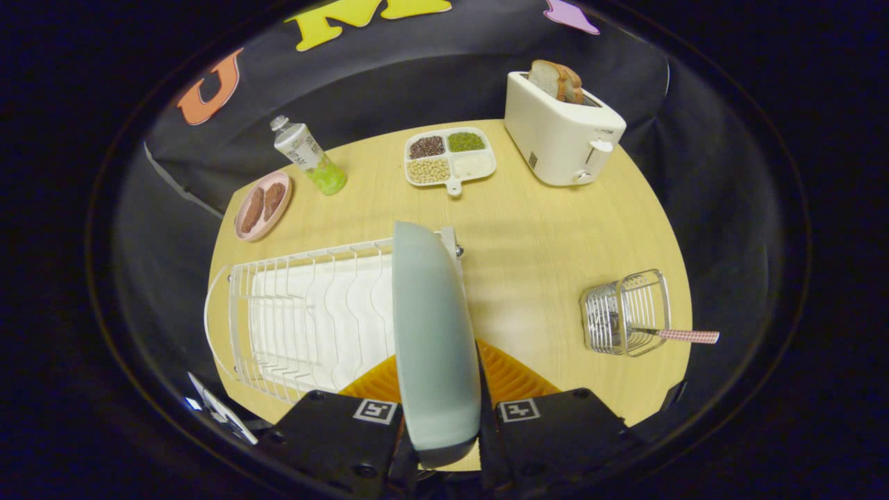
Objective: Take the plate from the dish rack, then take the spoon from the basket and place it into the plate.
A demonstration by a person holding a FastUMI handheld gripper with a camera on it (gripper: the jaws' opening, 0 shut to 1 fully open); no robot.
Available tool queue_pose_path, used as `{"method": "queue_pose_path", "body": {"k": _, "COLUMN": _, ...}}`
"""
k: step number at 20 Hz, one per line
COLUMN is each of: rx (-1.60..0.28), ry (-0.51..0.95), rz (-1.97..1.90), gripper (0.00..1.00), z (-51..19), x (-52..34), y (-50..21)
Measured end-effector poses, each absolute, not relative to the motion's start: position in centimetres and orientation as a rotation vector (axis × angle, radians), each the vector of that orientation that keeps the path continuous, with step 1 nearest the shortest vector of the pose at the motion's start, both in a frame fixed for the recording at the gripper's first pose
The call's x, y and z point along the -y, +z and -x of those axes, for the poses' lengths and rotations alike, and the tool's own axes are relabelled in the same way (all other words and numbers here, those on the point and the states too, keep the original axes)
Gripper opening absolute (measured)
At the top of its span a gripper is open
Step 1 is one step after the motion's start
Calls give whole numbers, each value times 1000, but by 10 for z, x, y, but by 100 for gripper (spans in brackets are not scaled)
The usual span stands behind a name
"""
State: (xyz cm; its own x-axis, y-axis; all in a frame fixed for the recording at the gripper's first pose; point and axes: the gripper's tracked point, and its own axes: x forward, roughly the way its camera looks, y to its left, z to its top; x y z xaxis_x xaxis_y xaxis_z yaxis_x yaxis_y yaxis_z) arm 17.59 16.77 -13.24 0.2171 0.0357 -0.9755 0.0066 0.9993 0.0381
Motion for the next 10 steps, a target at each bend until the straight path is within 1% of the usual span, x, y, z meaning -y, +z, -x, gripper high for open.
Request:
{"method": "queue_pose_path", "body": {"k": 5, "rx": -1302, "ry": -32, "rz": 77, "gripper": 40, "z": -173, "x": -165, "y": -112}}
{"method": "queue_pose_path", "body": {"k": 7, "rx": -1255, "ry": -36, "rz": 132, "gripper": 40, "z": -176, "x": -162, "y": -96}}
{"method": "queue_pose_path", "body": {"k": 10, "rx": -1204, "ry": 19, "rz": 138, "gripper": 35, "z": -160, "x": -167, "y": -76}}
